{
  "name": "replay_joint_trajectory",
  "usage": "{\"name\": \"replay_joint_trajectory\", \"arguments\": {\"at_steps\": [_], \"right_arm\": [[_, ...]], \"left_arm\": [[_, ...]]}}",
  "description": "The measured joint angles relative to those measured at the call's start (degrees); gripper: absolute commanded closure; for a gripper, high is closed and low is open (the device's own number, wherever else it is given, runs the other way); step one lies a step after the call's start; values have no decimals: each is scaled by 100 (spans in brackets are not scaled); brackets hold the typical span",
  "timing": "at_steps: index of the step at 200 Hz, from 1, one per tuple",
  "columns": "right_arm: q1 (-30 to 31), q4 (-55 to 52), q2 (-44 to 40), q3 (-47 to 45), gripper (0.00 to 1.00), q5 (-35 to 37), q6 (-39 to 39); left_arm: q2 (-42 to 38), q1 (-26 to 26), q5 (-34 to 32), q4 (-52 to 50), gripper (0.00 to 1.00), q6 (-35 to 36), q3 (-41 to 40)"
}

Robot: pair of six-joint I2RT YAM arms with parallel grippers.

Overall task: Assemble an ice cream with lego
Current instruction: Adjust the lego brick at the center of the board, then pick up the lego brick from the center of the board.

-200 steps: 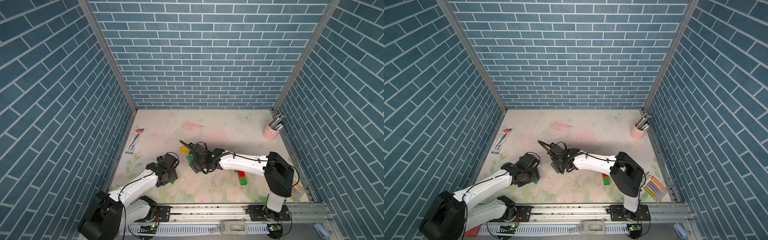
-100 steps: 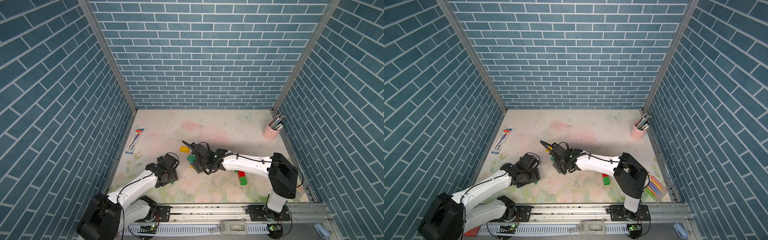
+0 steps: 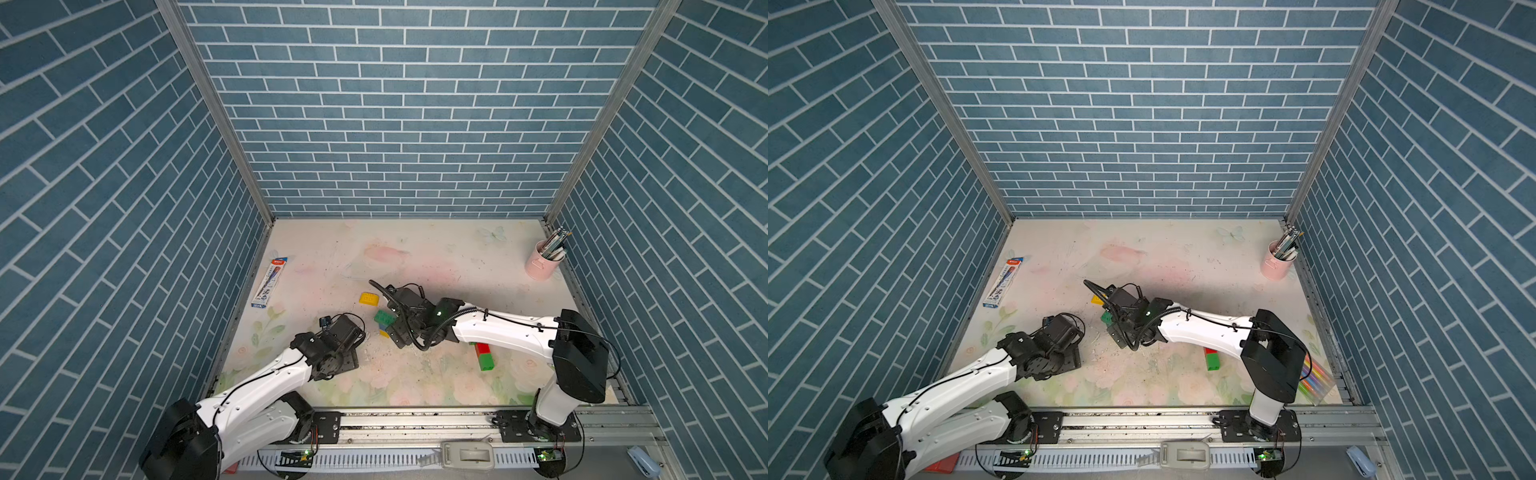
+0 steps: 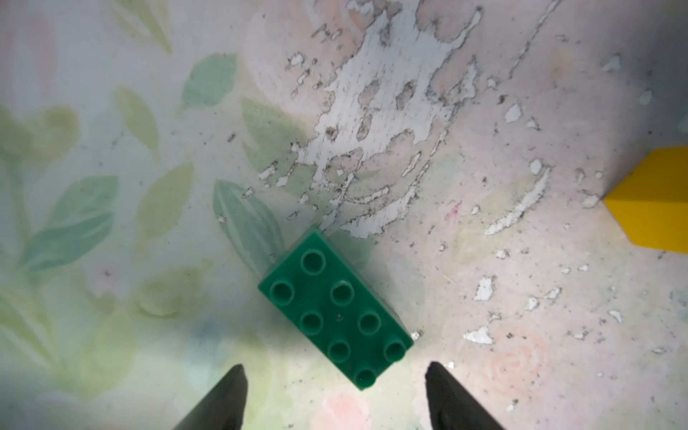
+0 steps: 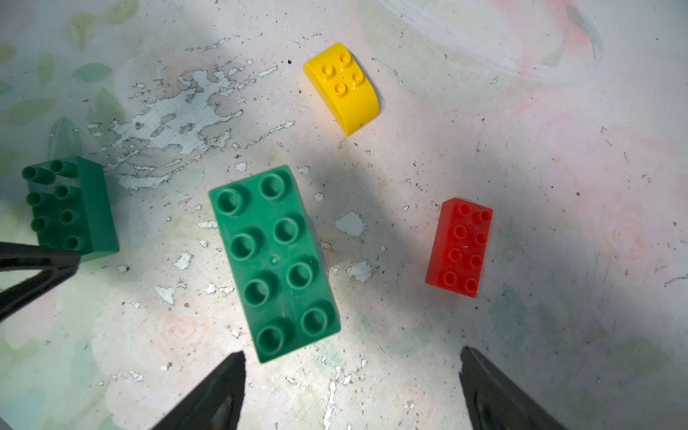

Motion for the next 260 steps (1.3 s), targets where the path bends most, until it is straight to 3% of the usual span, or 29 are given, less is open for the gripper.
{"name": "replay_joint_trajectory", "arguments": {"at_steps": [28, 79, 184, 228, 260], "right_arm": [[0, -2, -85, -22, 9, -17, 9], [0, 0, -313, -155, 9, -15, 20], [2, -24, -763, -282, 9, 151, 103], [0, -79, -831, -332, 9, 177, 138], [0, -94, -892, -345, 9, 155, 166]], "left_arm": [[0, -70, -81, -365, 48, -291, 63], [153, -225, -76, -520, 47, -590, -140], [837, -361, -417, 619, 41, -739, -264], [898, -367, -470, 612, 30, -664, 22], [308, -348, -564, 223, 17, -492, 254]]}}
